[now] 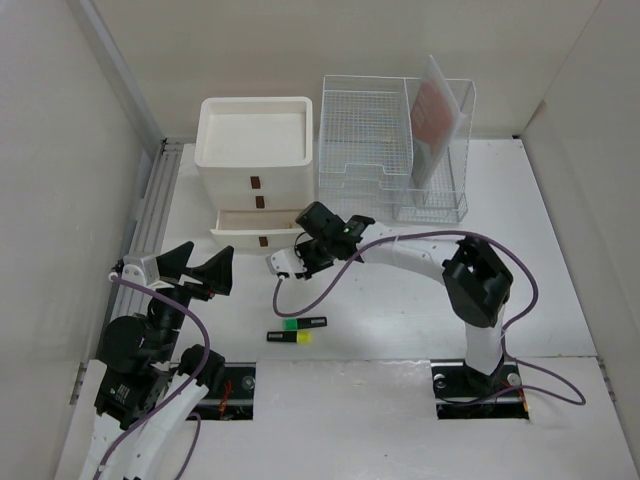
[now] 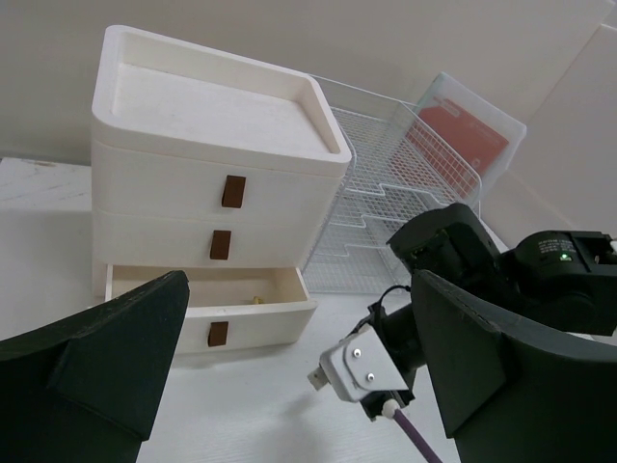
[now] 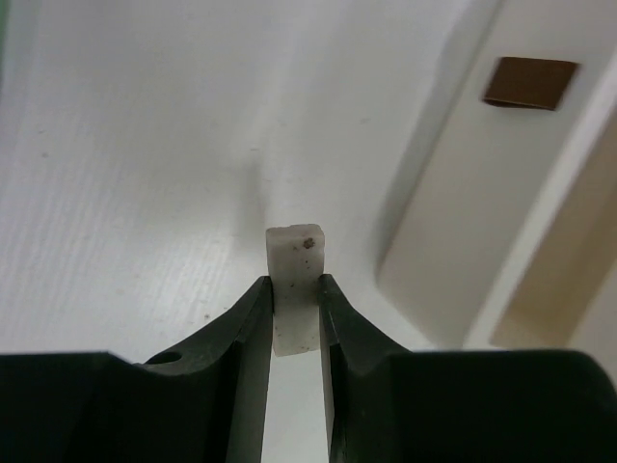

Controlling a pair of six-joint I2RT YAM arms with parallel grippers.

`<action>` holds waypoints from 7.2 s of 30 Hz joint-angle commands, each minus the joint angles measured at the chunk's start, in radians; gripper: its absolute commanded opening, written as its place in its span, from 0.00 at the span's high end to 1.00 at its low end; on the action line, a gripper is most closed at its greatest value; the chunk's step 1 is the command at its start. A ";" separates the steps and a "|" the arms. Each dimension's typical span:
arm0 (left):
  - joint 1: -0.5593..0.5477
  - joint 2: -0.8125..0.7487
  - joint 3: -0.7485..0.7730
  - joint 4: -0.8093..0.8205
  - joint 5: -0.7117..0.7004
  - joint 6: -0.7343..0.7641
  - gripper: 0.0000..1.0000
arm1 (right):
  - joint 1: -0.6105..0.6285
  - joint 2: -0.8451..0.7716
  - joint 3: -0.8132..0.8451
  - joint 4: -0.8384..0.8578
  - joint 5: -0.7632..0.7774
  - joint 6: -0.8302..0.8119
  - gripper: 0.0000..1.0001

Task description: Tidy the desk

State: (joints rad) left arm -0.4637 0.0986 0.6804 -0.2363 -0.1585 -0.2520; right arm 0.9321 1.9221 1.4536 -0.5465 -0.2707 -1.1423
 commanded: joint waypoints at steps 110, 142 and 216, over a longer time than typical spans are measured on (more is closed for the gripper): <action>-0.004 -0.011 -0.001 0.035 -0.006 -0.012 0.00 | 0.050 0.318 0.343 0.404 0.377 0.558 0.96; -0.004 -0.011 -0.001 0.035 -0.006 -0.012 0.00 | 0.059 0.408 0.485 0.413 0.493 0.530 0.96; -0.004 -0.011 -0.001 0.026 -0.006 -0.012 0.00 | 0.042 0.034 0.044 0.383 0.271 0.510 0.81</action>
State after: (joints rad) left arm -0.4637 0.0879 0.6804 -0.2375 -0.1593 -0.2604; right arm 0.9623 2.1437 1.5482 -0.1322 0.2001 -0.6575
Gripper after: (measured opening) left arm 0.997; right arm 0.164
